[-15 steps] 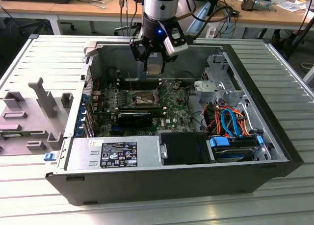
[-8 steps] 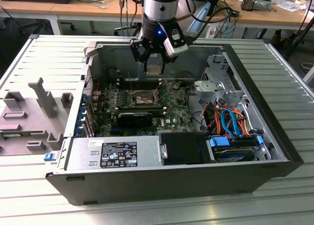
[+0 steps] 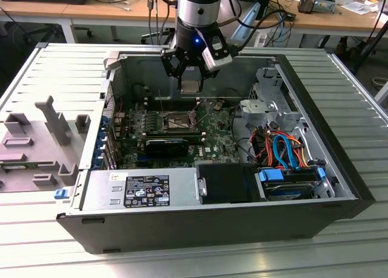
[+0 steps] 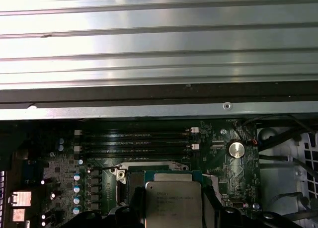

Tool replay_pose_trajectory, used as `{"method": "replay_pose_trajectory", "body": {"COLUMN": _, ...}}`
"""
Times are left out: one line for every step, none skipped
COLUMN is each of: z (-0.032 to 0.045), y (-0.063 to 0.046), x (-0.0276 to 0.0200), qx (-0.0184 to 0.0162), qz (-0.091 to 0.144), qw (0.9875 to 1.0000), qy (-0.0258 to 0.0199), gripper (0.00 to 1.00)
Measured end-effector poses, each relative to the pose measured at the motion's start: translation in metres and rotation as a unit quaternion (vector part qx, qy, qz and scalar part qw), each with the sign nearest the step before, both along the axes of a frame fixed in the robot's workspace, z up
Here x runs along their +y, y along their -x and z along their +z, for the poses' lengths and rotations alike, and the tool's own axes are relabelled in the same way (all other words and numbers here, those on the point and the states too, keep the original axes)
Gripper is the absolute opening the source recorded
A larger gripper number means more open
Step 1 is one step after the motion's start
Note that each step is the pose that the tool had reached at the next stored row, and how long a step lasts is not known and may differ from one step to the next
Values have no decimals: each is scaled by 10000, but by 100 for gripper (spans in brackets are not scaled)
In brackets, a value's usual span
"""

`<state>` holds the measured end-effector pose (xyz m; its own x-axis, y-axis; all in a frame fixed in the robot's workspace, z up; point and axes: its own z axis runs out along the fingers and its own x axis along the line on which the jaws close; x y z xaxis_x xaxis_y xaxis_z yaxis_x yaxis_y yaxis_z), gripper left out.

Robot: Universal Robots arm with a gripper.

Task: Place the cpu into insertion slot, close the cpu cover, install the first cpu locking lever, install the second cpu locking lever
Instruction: 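Place the cpu into insertion slot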

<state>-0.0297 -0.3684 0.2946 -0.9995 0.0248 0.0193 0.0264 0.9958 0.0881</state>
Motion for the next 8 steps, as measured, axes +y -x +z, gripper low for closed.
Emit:
{"method": "replay_pose_trajectory", "body": {"z": -2, "y": 0, "x": 0, "qx": 0, "qz": 0, "qw": 10000, "qy": 0, "gripper": 55}}
{"method": "replay_pose_trajectory", "body": {"z": -4, "y": 0, "x": 0, "qx": 0, "qz": 0, "qw": 10000, "qy": 0, "gripper": 55}}
{"method": "replay_pose_trajectory", "body": {"z": -5, "y": 0, "x": 0, "qx": 0, "qz": 0, "qw": 10000, "qy": 0, "gripper": 55}}
{"method": "replay_pose_trajectory", "body": {"z": -8, "y": 0, "x": 0, "qx": 0, "qz": 0, "qw": 10000, "qy": 0, "gripper": 55}}
{"method": "replay_pose_trajectory", "body": {"z": -11, "y": 0, "x": 0, "qx": 0, "qz": 0, "qw": 10000, "qy": 0, "gripper": 55}}
{"method": "replay_pose_trajectory", "body": {"z": -14, "y": 0, "x": 0, "qx": 0, "qz": 0, "qw": 10000, "qy": 0, "gripper": 55}}
{"method": "replay_pose_trajectory", "body": {"z": -16, "y": 0, "x": 0, "qx": 0, "qz": 0, "qw": 10000, "qy": 0, "gripper": 55}}
{"method": "replay_pose_trajectory", "body": {"z": -17, "y": 0, "x": 0, "qx": 0, "qz": 0, "qw": 10000, "qy": 0, "gripper": 55}}
